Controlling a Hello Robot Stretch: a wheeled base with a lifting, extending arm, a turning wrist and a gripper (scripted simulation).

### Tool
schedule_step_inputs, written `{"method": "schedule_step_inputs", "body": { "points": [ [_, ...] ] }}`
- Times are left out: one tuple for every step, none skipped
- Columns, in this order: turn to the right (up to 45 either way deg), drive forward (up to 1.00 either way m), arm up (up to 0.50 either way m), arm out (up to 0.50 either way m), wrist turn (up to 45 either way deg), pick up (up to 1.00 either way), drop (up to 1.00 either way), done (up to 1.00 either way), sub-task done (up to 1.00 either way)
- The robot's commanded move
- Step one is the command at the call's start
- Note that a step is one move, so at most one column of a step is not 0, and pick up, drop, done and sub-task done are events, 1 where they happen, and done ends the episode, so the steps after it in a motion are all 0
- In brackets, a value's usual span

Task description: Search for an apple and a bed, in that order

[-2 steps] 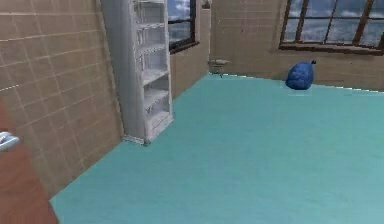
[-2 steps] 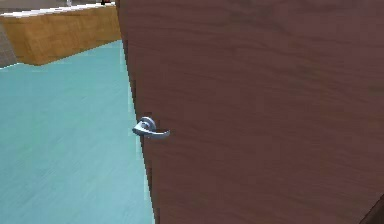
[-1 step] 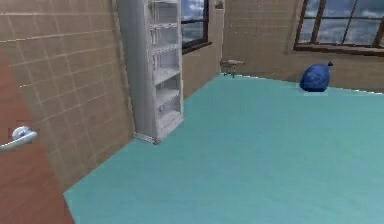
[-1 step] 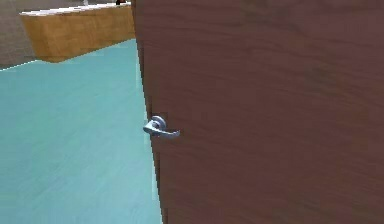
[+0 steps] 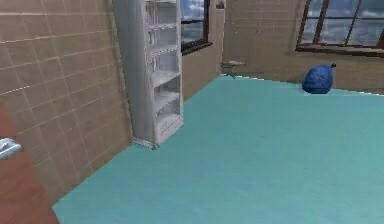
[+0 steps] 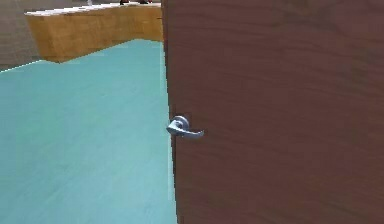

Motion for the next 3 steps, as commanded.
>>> {"method": "schedule_step_inputs", "body": {
  "points": [
    [45.0,0.00,0.00,0.00,0.0,0.00,0.00,0.00,0.00],
    [0.0,1.00,0.00,0.00,0.0,0.00,0.00,0.00,0.00],
    [6.0,0.00,0.00,0.00,0.0,0.00,0.00,0.00,0.00]
  ]
}}
